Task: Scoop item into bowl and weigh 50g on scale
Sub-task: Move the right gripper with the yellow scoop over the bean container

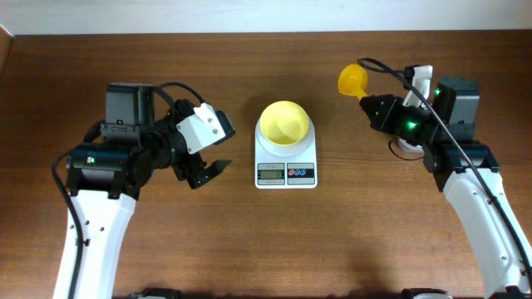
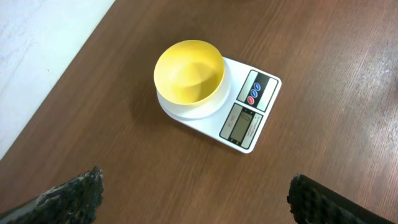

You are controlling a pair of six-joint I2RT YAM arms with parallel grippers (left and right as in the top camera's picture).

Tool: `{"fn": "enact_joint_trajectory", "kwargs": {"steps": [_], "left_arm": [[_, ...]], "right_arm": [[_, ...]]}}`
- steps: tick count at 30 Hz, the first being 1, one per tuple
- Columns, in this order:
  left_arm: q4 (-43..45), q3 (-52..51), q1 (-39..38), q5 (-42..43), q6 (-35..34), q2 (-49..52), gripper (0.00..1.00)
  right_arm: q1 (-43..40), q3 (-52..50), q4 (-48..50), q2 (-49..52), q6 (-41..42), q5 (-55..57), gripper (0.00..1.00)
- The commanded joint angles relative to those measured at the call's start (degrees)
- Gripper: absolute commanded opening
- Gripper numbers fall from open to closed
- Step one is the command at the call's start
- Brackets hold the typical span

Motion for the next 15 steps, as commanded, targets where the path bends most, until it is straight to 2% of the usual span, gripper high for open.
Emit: {"fn": "enact_joint_trajectory", "kwargs": {"steps": [1,5,15], "left_arm": [[0.00,0.87,-0.13,0.00,-2.27,-0.35,0.99],[-0.07,0.87,-0.13,-0.02,-6.47,-0.35,0.99],[-0.09,0.87,-0.13,-0.07,-6.43,-0.35,0.99]], "right_arm": [[-0.11,0.66,-0.50,-0.44,0.52,-0.83,0.04],[-0.11,0.66,-1.05,-0.44,0.50,-0.83,0.04],[-0.11,0.63,-0.81,-0.44,2.64,-0.74,0.04]]}}
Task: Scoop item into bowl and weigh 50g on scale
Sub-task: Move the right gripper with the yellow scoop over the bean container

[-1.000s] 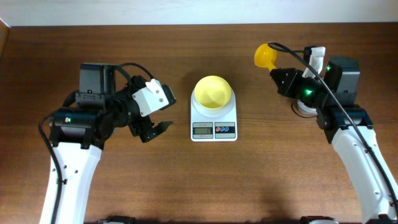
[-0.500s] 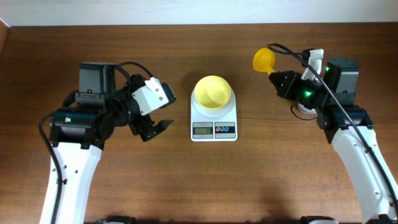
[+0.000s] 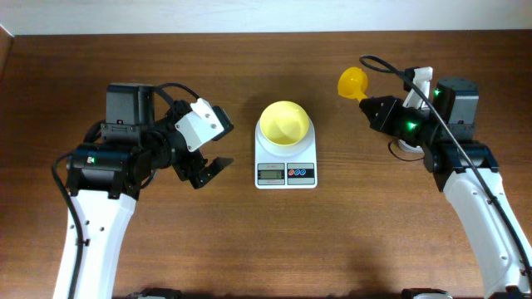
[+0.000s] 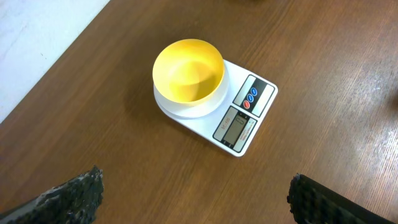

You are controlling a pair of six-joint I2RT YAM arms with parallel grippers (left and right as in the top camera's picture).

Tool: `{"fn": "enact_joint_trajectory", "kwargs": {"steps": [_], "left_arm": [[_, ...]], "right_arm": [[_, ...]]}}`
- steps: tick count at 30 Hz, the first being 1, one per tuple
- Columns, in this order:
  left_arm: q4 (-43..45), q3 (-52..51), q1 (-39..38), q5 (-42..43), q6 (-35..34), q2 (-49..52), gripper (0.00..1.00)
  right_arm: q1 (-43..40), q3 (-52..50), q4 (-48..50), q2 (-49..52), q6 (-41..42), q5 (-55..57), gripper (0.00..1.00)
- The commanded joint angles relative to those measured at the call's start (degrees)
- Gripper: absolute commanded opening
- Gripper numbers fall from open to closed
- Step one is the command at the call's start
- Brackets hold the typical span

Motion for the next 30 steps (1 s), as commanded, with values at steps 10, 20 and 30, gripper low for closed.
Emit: {"fn": "enact_joint_trajectory", "kwargs": {"steps": [10,20,30], "left_arm": [[-0.09,0.87,-0.13,0.00,-0.74,-0.35,0.99],[-0.09,0.87,-0.13,0.00,-0.74,-0.35,0.99],[-0.09,0.87,-0.13,0.00,-0.74,-0.35,0.99]], "right_arm": [[-0.11,0.66,-6.40,-0.50,-12.55,2.36,0.04],[-0.11,10.95,-24.63,-2.71,-12.52,11.30,0.04],[-0.11,19.58,-45.68,-2.49,-11.65,39.34,0.04]]}}
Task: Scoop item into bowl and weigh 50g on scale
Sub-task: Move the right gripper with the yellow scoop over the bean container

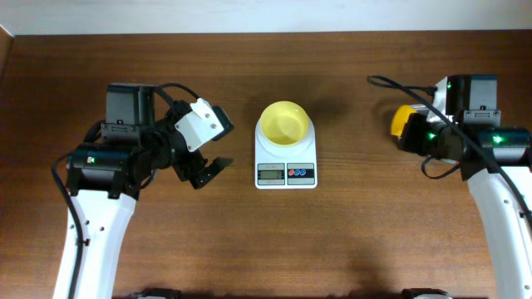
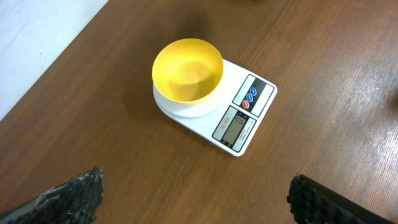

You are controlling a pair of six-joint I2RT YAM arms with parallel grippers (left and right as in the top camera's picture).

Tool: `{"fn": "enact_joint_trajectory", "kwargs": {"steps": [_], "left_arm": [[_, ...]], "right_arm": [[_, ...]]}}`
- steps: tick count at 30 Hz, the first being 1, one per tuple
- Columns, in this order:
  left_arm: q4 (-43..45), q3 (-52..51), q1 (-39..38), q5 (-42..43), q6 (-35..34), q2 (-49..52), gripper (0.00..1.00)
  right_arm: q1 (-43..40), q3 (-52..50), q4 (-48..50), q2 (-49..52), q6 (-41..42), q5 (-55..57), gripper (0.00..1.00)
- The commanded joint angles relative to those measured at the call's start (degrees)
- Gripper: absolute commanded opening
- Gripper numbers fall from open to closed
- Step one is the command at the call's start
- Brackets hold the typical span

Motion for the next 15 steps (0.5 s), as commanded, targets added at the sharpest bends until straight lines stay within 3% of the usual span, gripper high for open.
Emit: {"fn": "enact_joint_trajectory", "kwargs": {"steps": [1,8,15], "left_arm": [[0.02,0.87,-0.13,0.00,-0.57,-0.35,0.99],[0.02,0.87,-0.13,0.00,-0.55,-0.35,0.99],[0.02,0.87,-0.13,0.00,-0.57,-0.35,0.99]], "right_arm": [[-0.11,1.33,-0.94,-0.48,0.42,11.43,0.04],[-0.11,1.31,-0.33,5.68,-1.36,26.62,0.04],[-0.17,1.31,8.52,17.09,-2.84,27.82,0.04]]}}
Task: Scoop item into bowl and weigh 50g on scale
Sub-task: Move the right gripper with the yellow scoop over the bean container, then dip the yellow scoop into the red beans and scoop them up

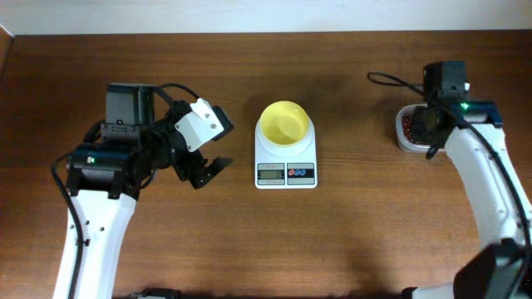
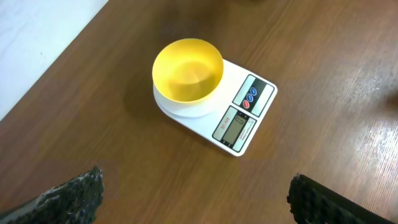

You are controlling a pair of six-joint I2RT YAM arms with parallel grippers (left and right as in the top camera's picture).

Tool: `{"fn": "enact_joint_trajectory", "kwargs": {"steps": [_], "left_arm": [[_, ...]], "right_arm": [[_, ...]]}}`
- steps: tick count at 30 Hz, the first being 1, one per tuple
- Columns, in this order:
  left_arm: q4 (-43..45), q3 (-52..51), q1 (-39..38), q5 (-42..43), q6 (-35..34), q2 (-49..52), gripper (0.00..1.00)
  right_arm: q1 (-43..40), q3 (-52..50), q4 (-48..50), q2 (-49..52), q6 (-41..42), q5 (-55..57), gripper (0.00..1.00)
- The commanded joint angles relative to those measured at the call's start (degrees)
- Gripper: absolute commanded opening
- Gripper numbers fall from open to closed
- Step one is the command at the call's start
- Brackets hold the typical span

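A yellow bowl stands empty on the white scale at the table's middle. My left gripper hovers open to the left of the scale, nothing between its fingers. At the far right a white container holds reddish-brown bits. My right gripper points down at that container's right side; its fingers are dark and hidden under the wrist. The scoop is out of view.
The wooden table runs to a pale wall at the back. A black cable loops from the right arm just behind the container. The left arm's body fills the left side.
The right arm swung so its wrist now sits over the container. The yellow scoop, seen just left of that wrist before, no longer shows. The left arm is unchanged.
First my right gripper held a yellow scoop high between the bowl and the container, and stayed there. Later the scoop was down beside the container. Now the wrist covers the container and the scoop is hidden. My left gripper stayed open beside the scale throughout.
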Motion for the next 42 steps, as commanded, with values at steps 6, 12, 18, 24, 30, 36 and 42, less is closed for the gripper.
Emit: {"fn": "enact_joint_trajectory", "kwargs": {"steps": [6,12,18,24,30,36,42], "left_arm": [[0.04,0.87,-0.13,0.00,-0.57,-0.35,0.99],[0.04,0.87,-0.13,0.00,-0.57,-0.35,0.99],[0.04,0.87,-0.13,0.00,-0.57,-0.35,0.99],[0.04,0.87,-0.13,0.00,-0.57,-0.35,0.99],[0.04,0.87,-0.13,0.00,-0.57,-0.35,0.99],[0.04,0.87,-0.13,0.00,-0.57,-0.35,0.99],[0.04,0.87,-0.13,0.00,-0.57,-0.35,0.99]], "right_arm": [[-2.14,1.03,5.09,8.48,-3.61,1.70,0.04],[-3.17,1.03,5.16,8.59,-8.37,1.75,0.04],[-3.28,1.01,6.25,8.98,-15.06,1.86,0.04],[-4.74,0.98,6.40,9.03,-20.37,2.36,0.04],[-5.35,0.96,6.40,9.03,-23.37,2.84,0.04],[-5.42,0.90,5.95,12.04,-24.83,2.34,0.04],[-5.42,0.92,5.79,13.68,-22.97,-8.28,0.04]]}}
